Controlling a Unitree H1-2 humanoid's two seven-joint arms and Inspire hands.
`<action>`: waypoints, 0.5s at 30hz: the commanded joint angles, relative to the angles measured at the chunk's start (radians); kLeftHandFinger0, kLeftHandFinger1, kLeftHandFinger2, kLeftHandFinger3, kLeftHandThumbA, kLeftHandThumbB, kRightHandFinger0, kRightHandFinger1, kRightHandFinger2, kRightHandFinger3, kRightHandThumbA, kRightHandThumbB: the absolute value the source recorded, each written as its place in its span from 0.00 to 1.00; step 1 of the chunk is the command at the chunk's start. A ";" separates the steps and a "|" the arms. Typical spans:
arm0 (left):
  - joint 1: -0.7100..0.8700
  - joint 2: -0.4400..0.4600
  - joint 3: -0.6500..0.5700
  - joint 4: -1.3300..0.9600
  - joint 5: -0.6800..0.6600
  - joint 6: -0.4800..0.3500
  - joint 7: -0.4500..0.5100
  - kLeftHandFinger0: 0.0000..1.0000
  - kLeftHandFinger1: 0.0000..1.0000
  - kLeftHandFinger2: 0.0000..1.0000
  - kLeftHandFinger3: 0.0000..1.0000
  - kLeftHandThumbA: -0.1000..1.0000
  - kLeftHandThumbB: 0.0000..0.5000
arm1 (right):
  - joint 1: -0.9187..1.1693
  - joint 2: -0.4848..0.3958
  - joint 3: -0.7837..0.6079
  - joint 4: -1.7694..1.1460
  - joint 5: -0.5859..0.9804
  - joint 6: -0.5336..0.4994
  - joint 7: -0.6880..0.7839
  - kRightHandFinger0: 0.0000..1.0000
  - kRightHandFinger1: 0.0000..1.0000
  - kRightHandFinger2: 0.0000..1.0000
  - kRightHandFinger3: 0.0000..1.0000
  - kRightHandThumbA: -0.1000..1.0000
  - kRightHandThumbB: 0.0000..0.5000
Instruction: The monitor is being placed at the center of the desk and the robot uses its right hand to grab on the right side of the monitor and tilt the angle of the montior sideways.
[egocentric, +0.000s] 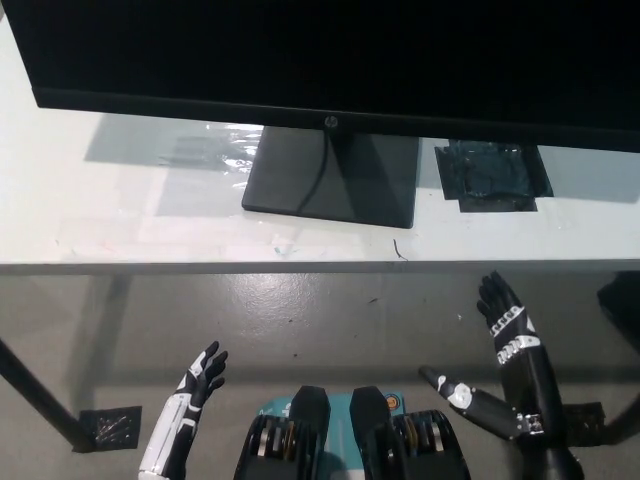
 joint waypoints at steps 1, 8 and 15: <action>-0.034 0.010 -0.007 -0.003 0.003 -0.073 0.001 1.00 1.00 1.00 1.00 1.00 0.52 | -0.008 -0.012 0.005 -0.230 0.547 0.234 0.135 1.00 1.00 1.00 1.00 1.00 0.61; -0.007 0.006 -0.014 -0.005 0.003 -0.073 -0.006 1.00 1.00 1.00 1.00 1.00 0.53 | -0.123 -0.003 -0.070 -0.308 1.208 0.521 -0.005 1.00 1.00 1.00 1.00 1.00 0.62; 0.001 0.003 -0.013 -0.002 -0.003 -0.073 -0.011 1.00 1.00 1.00 1.00 1.00 0.53 | -0.246 0.055 -0.143 -0.185 1.234 0.557 -0.008 1.00 1.00 1.00 1.00 1.00 0.63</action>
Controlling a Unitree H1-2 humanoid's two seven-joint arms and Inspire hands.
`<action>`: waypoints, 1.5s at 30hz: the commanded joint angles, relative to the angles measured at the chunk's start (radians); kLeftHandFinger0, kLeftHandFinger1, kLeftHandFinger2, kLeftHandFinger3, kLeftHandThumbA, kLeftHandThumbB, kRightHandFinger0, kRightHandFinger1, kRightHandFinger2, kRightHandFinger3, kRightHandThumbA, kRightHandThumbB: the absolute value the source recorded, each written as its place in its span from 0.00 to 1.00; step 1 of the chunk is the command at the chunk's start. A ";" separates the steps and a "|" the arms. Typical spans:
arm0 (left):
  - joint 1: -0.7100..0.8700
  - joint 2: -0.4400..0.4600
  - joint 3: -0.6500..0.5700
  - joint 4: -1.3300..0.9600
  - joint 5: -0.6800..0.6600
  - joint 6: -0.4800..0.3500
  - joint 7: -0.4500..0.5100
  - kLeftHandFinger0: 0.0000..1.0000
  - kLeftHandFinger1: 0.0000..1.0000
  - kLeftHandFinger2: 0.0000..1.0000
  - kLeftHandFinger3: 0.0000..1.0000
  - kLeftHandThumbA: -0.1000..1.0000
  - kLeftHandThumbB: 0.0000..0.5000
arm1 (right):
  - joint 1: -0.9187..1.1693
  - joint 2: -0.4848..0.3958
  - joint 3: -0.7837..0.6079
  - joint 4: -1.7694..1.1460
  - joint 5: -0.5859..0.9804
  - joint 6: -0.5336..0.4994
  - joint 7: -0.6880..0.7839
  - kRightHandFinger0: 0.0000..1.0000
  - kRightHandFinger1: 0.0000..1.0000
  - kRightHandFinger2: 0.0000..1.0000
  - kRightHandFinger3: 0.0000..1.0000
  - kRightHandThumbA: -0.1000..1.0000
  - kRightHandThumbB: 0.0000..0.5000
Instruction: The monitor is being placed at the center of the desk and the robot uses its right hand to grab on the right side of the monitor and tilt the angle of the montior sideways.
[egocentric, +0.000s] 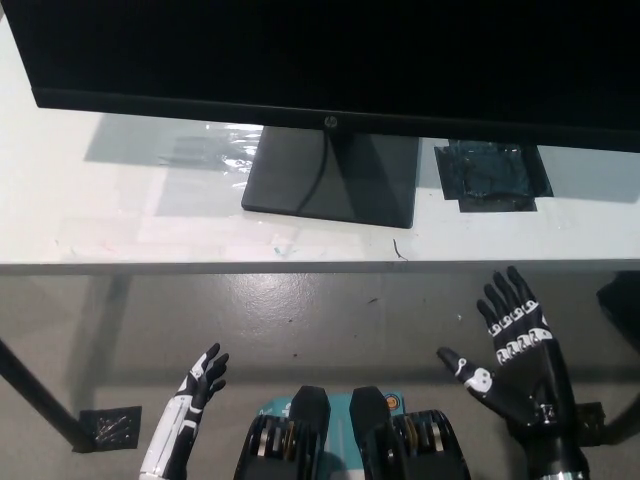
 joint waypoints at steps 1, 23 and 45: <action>-0.003 0.004 -0.012 -0.005 -0.002 -0.074 -0.011 1.00 1.00 1.00 1.00 1.00 0.52 | -0.232 0.055 -0.129 -0.159 0.941 0.399 -0.010 1.00 1.00 1.00 1.00 1.00 0.63; 0.013 0.008 -0.021 -0.004 0.014 -0.074 0.005 1.00 1.00 1.00 1.00 1.00 0.52 | -0.475 0.142 -0.335 0.189 0.890 0.460 0.023 1.00 1.00 1.00 1.00 1.00 0.63; 0.011 0.011 -0.026 -0.002 0.005 -0.074 0.002 1.00 1.00 1.00 1.00 1.00 0.51 | -0.655 0.141 -0.497 0.622 0.727 0.428 0.139 1.00 1.00 1.00 1.00 1.00 0.68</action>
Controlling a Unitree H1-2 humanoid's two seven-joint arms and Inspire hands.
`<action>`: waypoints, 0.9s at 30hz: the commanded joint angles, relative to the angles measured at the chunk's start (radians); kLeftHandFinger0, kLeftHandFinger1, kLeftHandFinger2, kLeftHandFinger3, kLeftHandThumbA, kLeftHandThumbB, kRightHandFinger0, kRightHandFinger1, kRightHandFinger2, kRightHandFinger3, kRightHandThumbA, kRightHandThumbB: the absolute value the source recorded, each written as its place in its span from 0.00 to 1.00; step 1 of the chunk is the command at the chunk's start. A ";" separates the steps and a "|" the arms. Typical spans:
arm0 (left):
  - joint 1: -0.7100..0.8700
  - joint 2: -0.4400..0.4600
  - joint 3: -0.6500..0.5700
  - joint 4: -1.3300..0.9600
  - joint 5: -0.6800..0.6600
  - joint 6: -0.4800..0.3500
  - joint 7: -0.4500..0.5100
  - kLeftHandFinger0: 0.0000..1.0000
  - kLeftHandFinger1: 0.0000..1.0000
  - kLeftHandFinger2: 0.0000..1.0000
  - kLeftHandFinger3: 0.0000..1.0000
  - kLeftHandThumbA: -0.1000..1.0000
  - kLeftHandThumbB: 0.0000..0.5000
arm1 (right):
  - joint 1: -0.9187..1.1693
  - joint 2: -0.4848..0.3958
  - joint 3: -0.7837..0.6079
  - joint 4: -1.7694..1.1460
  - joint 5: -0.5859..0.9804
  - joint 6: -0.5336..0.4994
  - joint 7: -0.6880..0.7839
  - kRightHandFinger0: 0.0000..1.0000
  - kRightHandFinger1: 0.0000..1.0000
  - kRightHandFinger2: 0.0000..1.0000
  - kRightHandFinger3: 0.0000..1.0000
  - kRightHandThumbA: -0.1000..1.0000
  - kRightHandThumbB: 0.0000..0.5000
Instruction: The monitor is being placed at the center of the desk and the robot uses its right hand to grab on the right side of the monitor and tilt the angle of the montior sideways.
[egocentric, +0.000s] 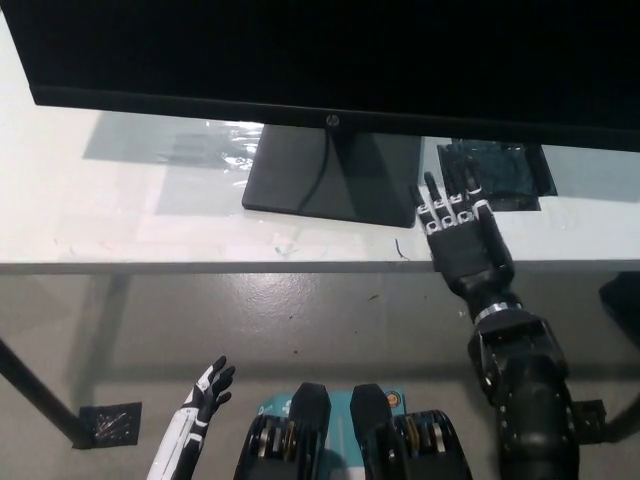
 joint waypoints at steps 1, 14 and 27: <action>-0.003 0.012 -0.008 -0.026 0.011 -0.045 0.006 1.00 1.00 1.00 1.00 1.00 0.51 | -0.083 -0.008 -0.028 0.066 0.003 -0.007 0.081 1.00 1.00 1.00 1.00 1.00 0.68; -0.001 0.009 -0.007 -0.030 0.000 -0.045 -0.002 1.00 1.00 1.00 1.00 1.00 0.49 | -0.231 -0.084 -0.114 0.323 -0.044 -0.061 0.143 1.00 1.00 1.00 1.00 1.00 0.68; 0.003 0.010 -0.011 -0.030 0.007 -0.045 0.006 1.00 1.00 1.00 1.00 1.00 0.47 | -0.337 -0.147 -0.154 0.448 -0.089 -0.113 0.178 1.00 1.00 1.00 1.00 1.00 0.71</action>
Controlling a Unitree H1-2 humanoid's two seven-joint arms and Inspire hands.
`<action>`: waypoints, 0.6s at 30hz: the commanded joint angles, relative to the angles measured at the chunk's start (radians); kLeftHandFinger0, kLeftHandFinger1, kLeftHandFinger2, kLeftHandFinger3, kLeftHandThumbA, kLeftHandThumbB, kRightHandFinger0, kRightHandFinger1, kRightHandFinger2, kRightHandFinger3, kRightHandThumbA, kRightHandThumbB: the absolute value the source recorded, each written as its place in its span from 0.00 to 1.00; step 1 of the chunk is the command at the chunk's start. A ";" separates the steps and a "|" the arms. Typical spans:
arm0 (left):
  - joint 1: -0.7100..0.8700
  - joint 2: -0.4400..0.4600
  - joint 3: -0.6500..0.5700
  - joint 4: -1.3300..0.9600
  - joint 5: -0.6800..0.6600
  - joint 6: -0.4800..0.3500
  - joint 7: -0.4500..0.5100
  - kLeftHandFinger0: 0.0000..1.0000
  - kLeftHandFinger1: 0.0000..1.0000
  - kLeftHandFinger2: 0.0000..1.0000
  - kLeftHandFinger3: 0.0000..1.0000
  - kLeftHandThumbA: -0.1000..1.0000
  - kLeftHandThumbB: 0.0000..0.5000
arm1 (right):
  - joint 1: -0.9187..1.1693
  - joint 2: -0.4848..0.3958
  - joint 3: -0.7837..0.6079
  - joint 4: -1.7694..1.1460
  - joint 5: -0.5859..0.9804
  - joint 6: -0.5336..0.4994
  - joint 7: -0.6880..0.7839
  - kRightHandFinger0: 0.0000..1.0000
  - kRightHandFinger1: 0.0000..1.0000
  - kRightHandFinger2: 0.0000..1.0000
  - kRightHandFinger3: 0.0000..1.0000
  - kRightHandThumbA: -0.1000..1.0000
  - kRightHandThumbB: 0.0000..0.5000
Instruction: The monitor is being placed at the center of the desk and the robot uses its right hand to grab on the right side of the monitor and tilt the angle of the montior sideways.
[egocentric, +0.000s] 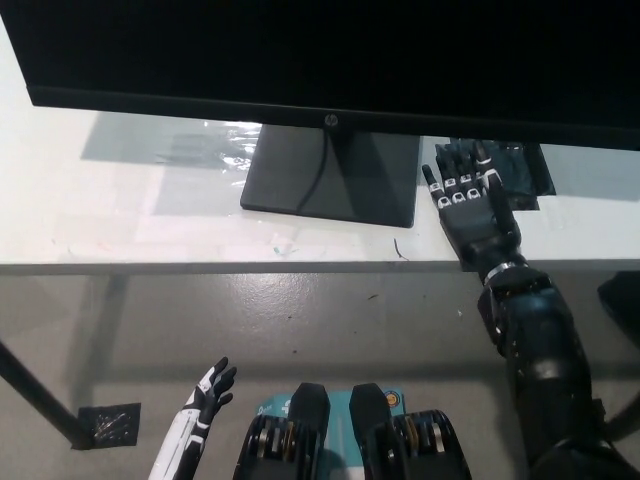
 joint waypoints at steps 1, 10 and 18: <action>0.003 0.008 -0.005 -0.030 0.008 -0.039 0.008 1.00 1.00 1.00 1.00 1.00 0.47 | -0.105 -0.031 -0.011 0.024 -0.036 -0.052 0.072 1.00 1.00 1.00 1.00 1.00 0.71; 0.003 0.005 -0.003 -0.027 -0.001 -0.039 0.000 1.00 1.00 1.00 1.00 1.00 0.49 | -0.189 -0.072 -0.024 0.176 -0.083 -0.108 0.099 1.00 1.00 1.00 1.00 1.00 0.68; 0.005 0.004 -0.003 -0.034 -0.001 -0.039 0.002 1.00 1.00 1.00 1.00 1.00 0.47 | -0.258 -0.101 -0.047 0.269 -0.113 -0.149 0.112 1.00 1.00 1.00 1.00 1.00 0.69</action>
